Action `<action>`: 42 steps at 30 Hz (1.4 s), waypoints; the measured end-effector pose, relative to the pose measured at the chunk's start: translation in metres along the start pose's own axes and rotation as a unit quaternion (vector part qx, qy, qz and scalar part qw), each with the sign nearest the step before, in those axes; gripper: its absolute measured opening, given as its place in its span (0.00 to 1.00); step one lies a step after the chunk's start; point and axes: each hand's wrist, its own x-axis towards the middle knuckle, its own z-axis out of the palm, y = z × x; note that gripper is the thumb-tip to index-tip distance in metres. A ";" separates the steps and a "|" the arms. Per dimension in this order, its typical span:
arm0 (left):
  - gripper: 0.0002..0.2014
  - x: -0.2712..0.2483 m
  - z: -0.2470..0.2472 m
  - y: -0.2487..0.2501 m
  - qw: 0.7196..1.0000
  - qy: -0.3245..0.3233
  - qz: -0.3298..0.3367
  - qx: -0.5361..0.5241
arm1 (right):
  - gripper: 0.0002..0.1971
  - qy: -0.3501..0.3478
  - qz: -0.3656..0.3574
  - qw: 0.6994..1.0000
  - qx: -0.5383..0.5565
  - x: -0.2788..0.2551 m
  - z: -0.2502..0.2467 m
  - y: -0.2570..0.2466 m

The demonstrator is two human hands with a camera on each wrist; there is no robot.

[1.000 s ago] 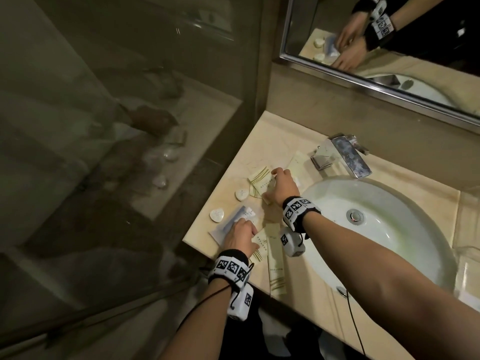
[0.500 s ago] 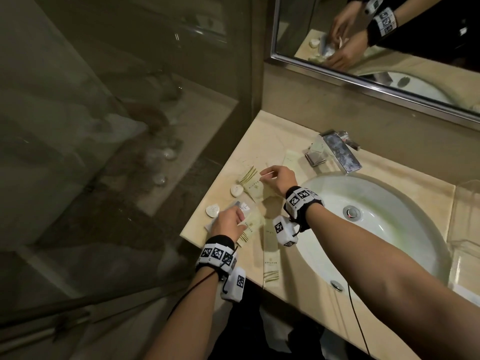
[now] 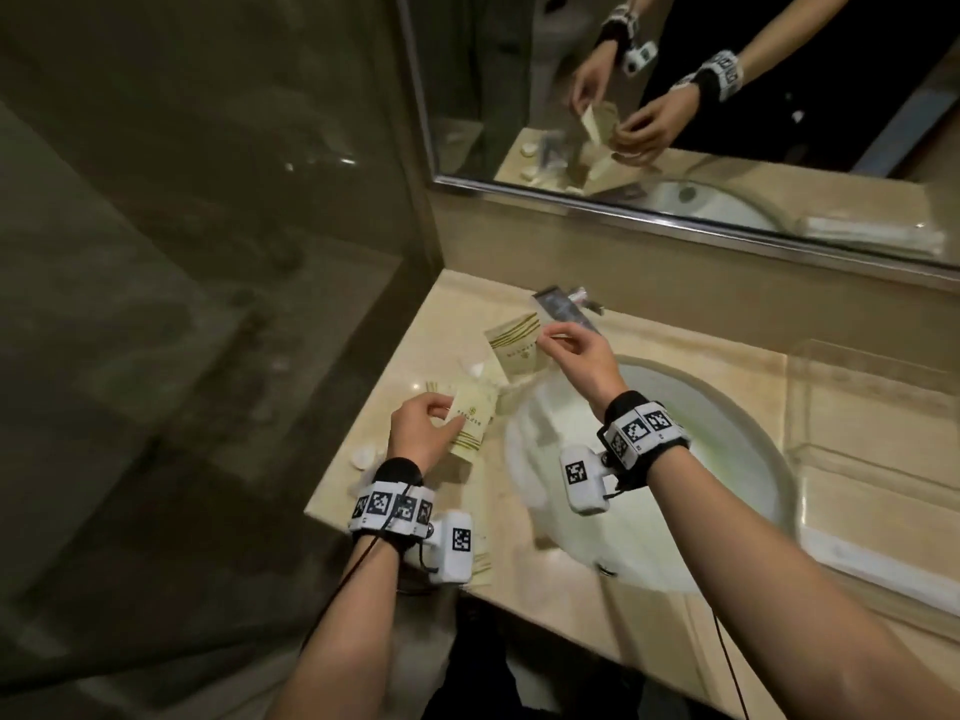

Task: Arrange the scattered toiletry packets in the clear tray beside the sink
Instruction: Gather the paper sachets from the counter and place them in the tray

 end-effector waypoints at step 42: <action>0.13 -0.120 0.303 0.153 0.978 -0.191 0.048 -0.062 | 0.13 0.194 0.185 0.938 -0.219 -0.143 -0.373 0.177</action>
